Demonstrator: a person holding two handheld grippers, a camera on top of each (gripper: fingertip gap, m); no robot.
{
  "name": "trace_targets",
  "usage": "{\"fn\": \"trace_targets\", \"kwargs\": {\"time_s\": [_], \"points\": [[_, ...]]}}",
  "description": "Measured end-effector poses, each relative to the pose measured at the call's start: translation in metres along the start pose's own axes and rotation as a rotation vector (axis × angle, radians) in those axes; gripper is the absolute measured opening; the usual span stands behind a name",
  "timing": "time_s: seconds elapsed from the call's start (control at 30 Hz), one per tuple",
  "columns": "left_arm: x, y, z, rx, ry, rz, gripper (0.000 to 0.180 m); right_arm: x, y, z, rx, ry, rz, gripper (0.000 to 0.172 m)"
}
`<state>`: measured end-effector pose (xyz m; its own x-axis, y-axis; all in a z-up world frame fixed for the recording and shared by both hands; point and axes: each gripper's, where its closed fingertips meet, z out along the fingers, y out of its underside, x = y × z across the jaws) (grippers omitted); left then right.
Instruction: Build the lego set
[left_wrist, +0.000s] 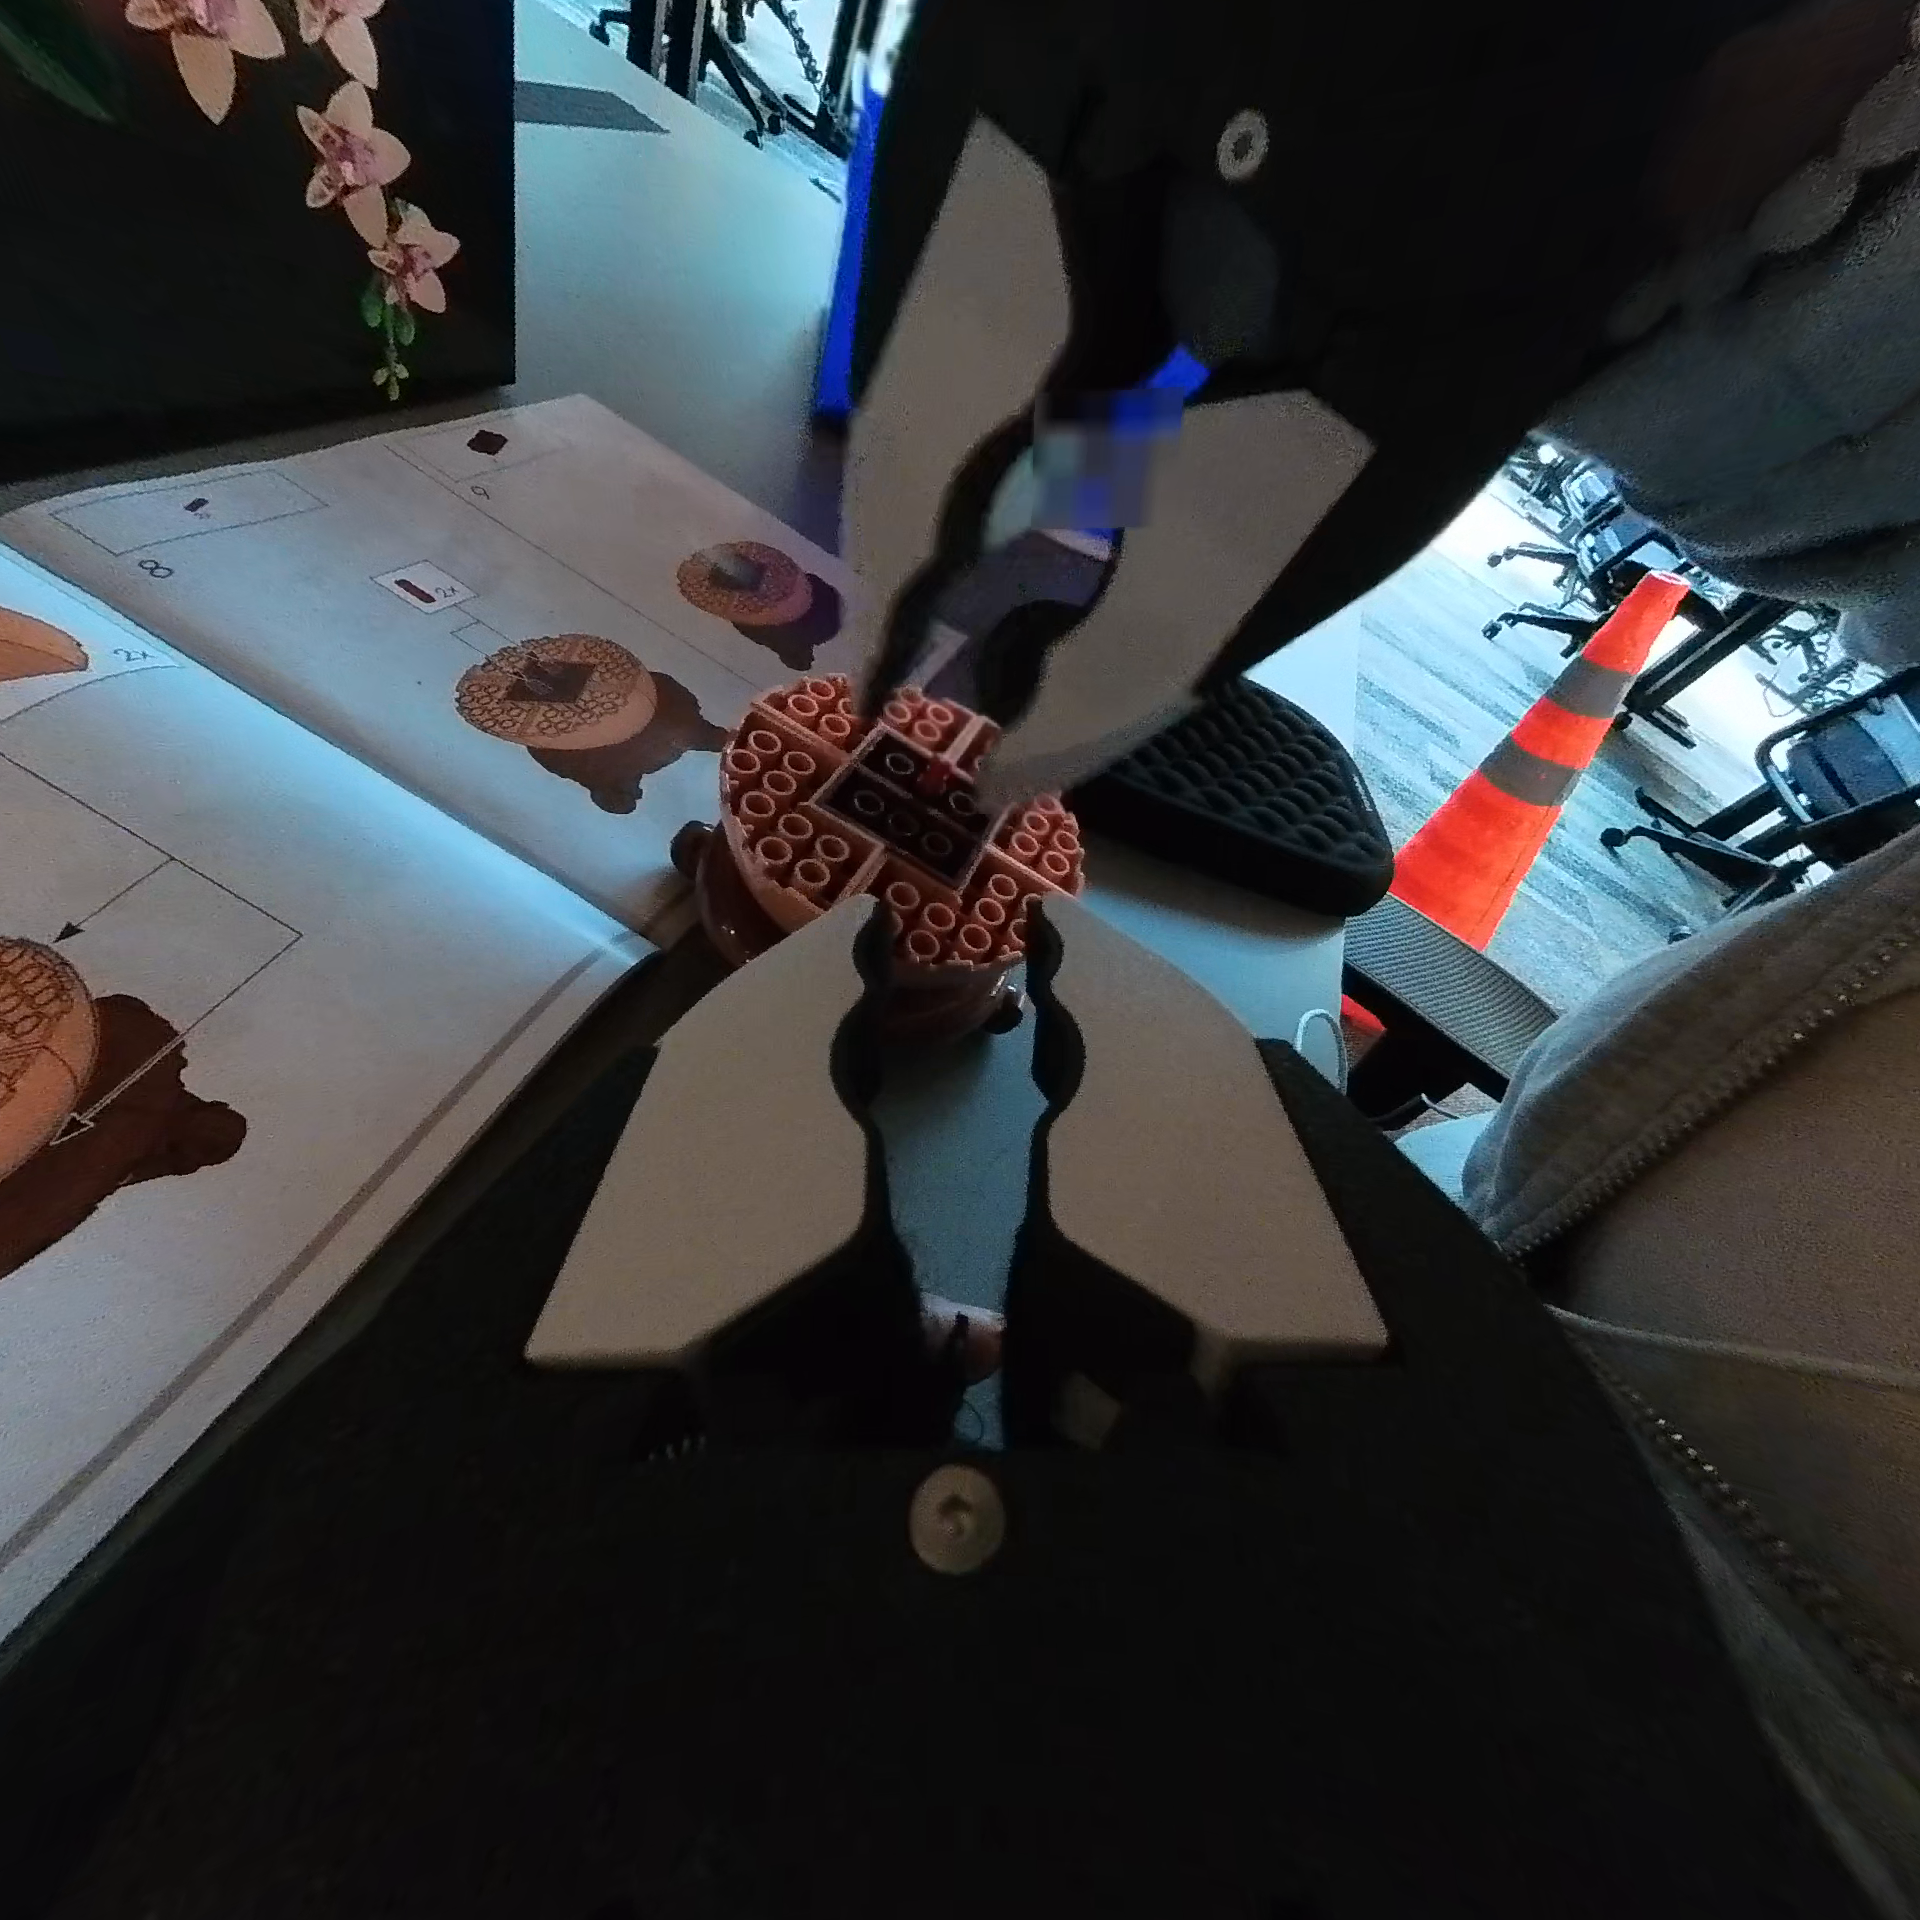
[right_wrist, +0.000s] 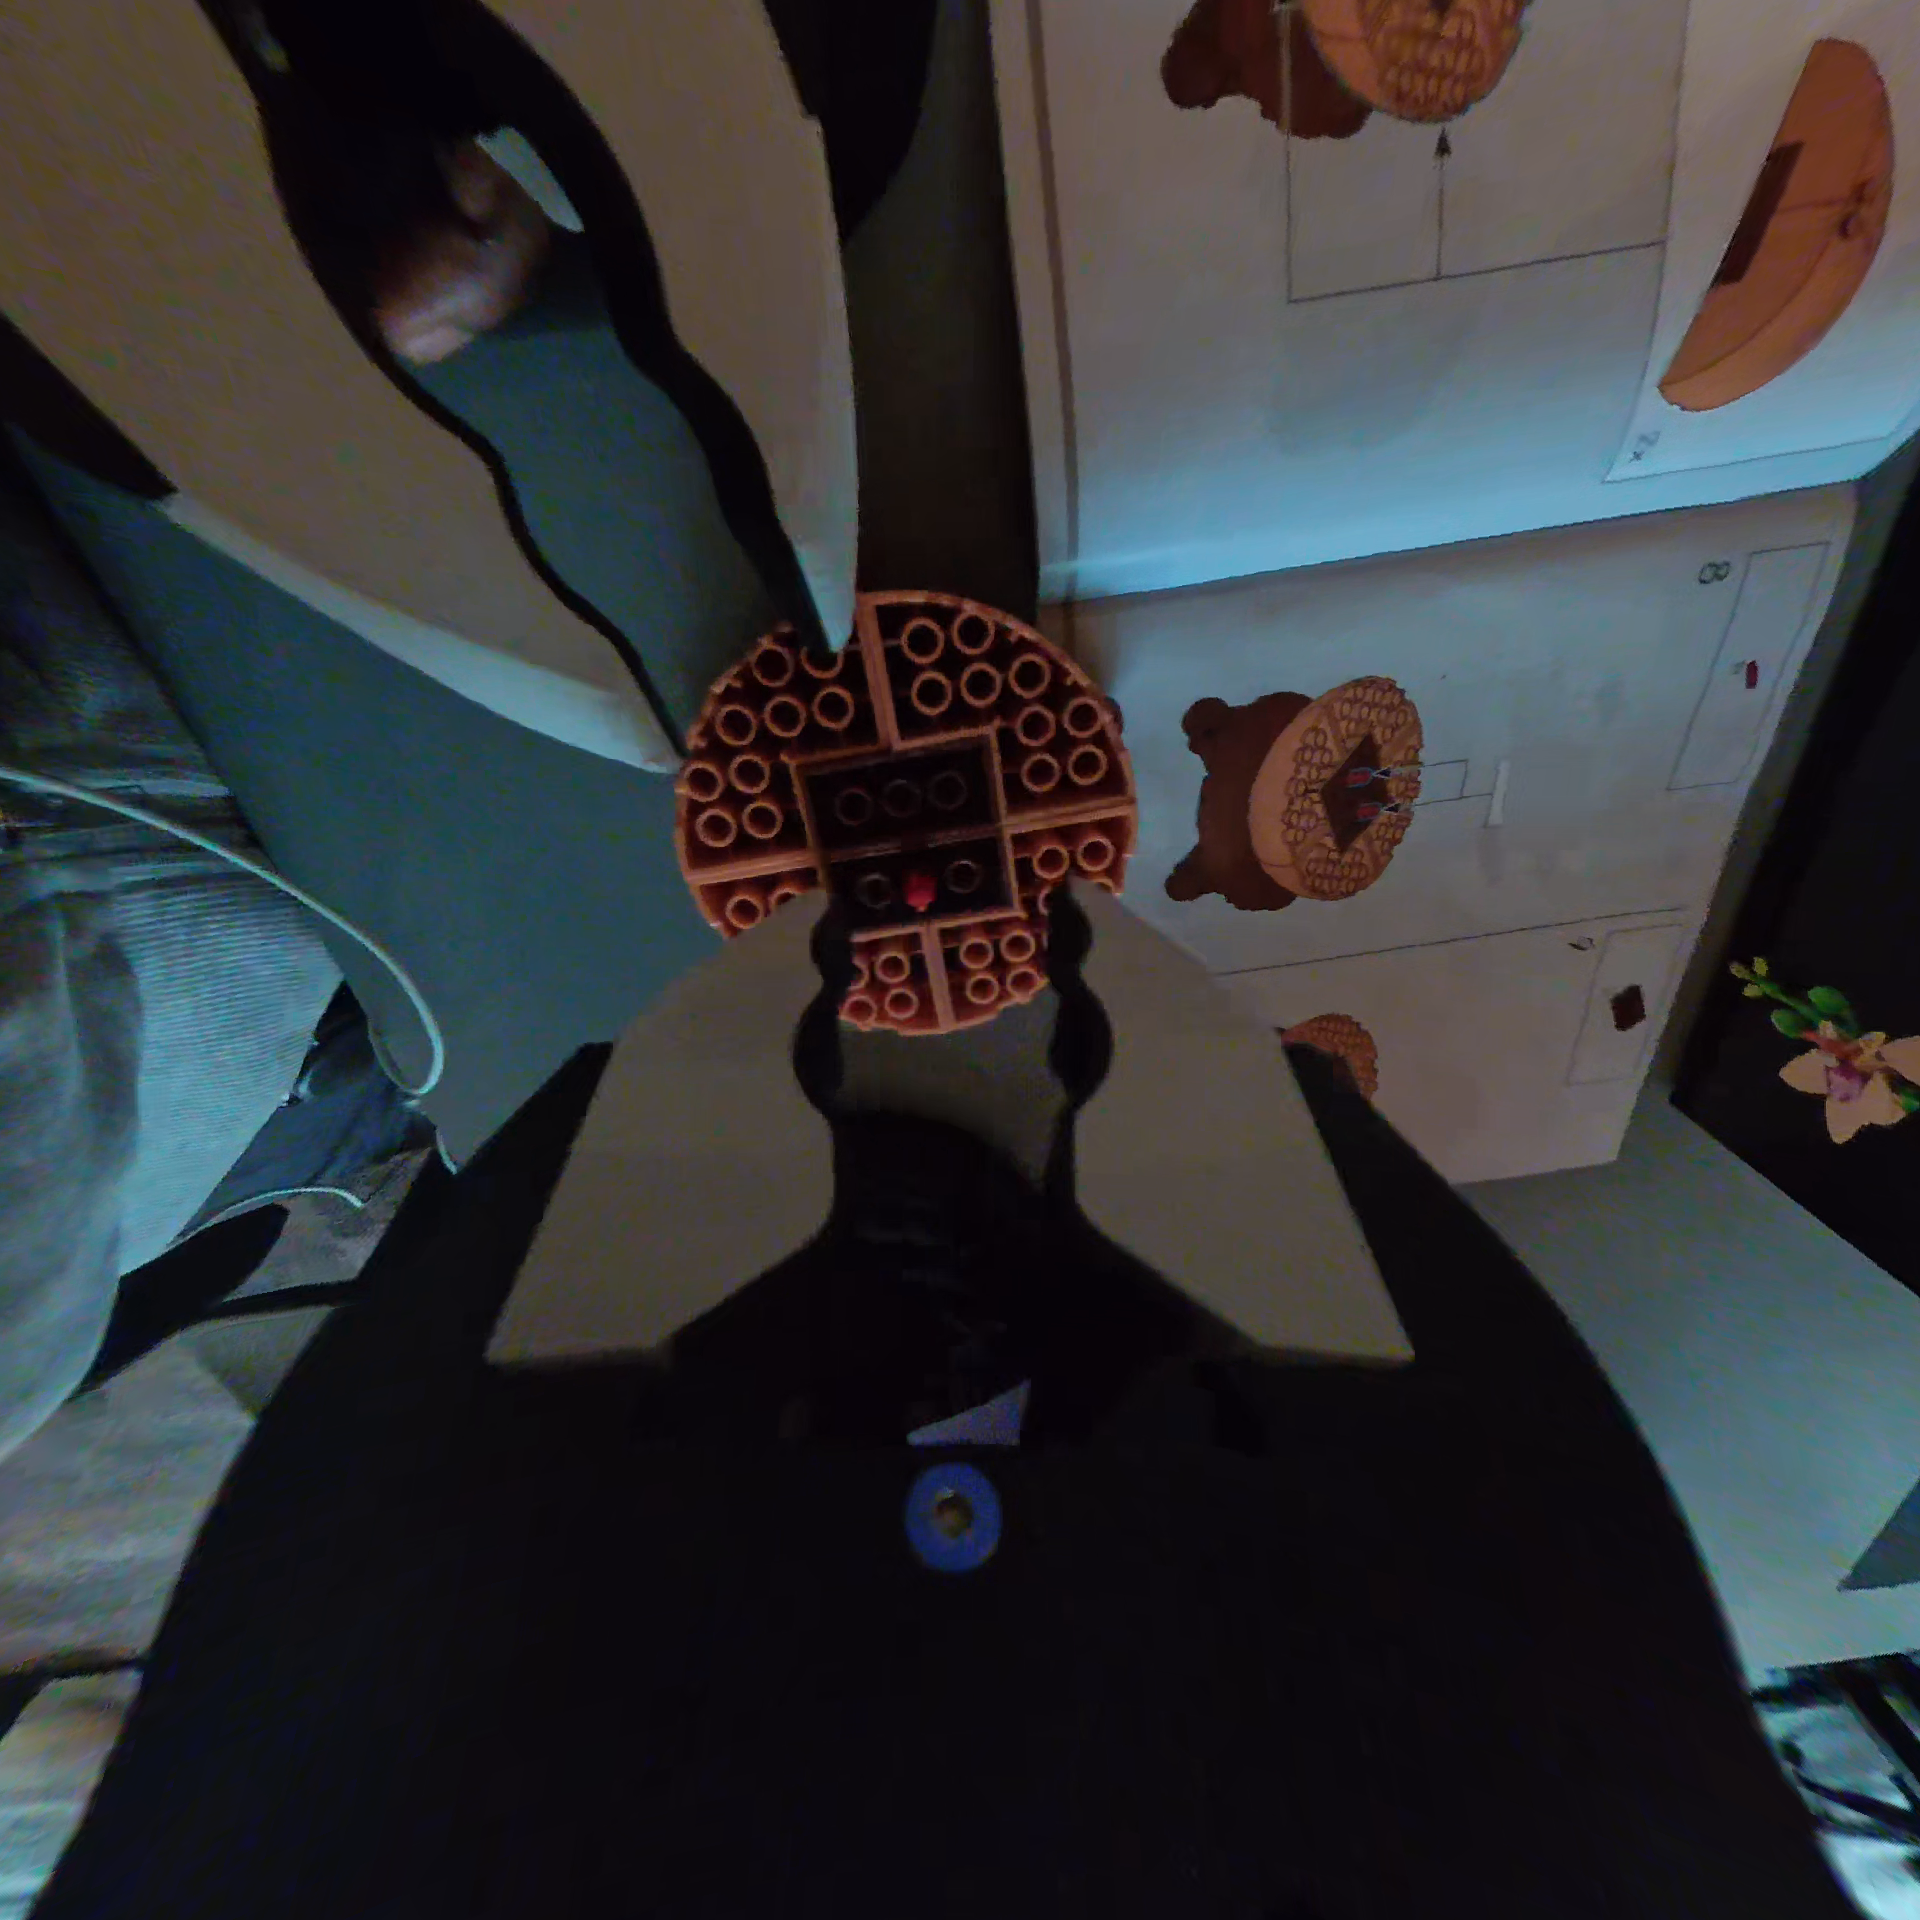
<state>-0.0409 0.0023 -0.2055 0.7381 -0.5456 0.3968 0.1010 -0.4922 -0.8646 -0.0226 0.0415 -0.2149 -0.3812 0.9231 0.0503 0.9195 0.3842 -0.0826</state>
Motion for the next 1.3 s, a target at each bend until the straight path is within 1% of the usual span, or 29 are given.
{"fn": "trace_targets", "kwargs": {"time_s": [0.07,0.13,0.17,0.2,0.47,1.3], "points": [[0.0001,0.0001,0.0000,-0.001,-0.001,0.002,0.024,-0.0034,-0.0027,-0.0029,0.031,-0.027,0.007,0.034],[0.0003,0.0001,0.0000,-0.001,-0.001,0.003,0.024,0.0002,-0.0036,-0.0063,0.050,0.007,-0.005,0.021],[0.0003,0.0001,0.0000,-0.001,-0.002,0.004,0.024,0.0009,-0.0043,-0.0076,0.058,0.018,-0.015,0.010],[0.0003,0.0001,-0.0001,-0.001,-0.002,0.005,0.024,0.0000,-0.0051,-0.0083,0.064,0.016,-0.023,0.005],[0.0006,0.0003,0.0000,-0.002,0.001,0.006,0.025,-0.0041,-0.0038,-0.0050,0.054,-0.023,-0.028,0.000],[0.0002,0.0000,0.0003,-0.001,0.010,0.000,0.024,-0.0039,-0.0033,-0.0022,0.058,-0.027,-0.014,0.000]]}}
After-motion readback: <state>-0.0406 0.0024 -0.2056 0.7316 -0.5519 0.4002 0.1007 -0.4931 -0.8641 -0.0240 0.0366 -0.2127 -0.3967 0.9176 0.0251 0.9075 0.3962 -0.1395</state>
